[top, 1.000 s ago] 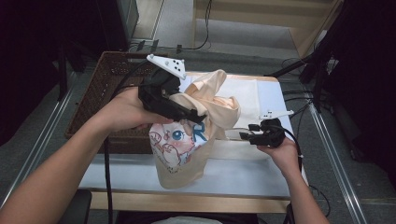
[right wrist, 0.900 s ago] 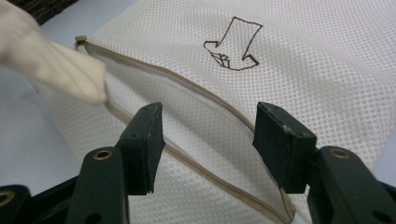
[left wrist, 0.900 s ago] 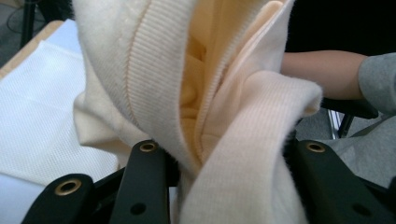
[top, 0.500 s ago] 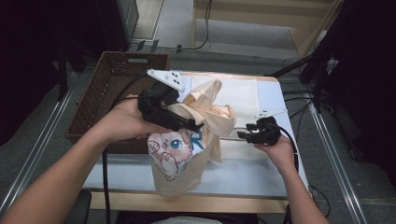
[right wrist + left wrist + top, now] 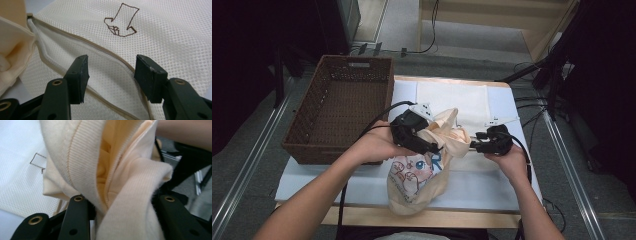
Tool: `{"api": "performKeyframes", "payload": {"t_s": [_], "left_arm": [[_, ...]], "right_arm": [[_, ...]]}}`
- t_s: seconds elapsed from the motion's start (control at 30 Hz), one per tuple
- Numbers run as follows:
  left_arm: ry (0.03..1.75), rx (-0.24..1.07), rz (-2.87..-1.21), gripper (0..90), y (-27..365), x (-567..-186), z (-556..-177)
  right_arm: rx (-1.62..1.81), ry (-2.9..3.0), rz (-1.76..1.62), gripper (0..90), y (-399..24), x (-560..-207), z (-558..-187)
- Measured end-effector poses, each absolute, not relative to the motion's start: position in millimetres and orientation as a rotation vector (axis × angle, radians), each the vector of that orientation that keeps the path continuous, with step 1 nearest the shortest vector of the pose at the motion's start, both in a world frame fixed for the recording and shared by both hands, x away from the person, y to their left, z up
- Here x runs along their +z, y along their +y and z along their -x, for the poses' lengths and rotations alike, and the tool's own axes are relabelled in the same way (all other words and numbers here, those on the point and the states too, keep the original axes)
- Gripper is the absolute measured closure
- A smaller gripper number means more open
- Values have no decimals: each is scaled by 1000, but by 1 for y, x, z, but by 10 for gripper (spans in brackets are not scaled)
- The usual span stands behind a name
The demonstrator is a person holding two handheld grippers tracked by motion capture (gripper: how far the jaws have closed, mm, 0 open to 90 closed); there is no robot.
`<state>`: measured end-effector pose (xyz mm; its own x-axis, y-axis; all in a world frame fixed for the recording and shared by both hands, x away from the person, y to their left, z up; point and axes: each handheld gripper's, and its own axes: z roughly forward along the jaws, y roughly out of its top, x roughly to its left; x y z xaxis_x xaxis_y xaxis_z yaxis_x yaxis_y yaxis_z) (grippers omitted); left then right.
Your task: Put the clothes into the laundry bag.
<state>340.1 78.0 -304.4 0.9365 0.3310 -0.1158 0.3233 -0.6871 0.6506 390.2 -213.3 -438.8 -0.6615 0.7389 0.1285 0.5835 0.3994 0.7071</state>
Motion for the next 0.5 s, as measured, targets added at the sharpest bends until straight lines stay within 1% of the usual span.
{"api": "performKeyframes", "payload": {"t_s": [0.23,0.4,0.5], "left_arm": [[486,-24,-2361,616,69,-320,-356],[487,-61,-2379,608,65,-342,-352],[485,-109,-2373,608,64,-356,-348]], "right_arm": [[1121,2427,-1212,472,-219,-437,-391],[1106,2444,-1197,477,-217,-440,-392],[1101,2446,-1195,487,-217,-440,-392]]}}
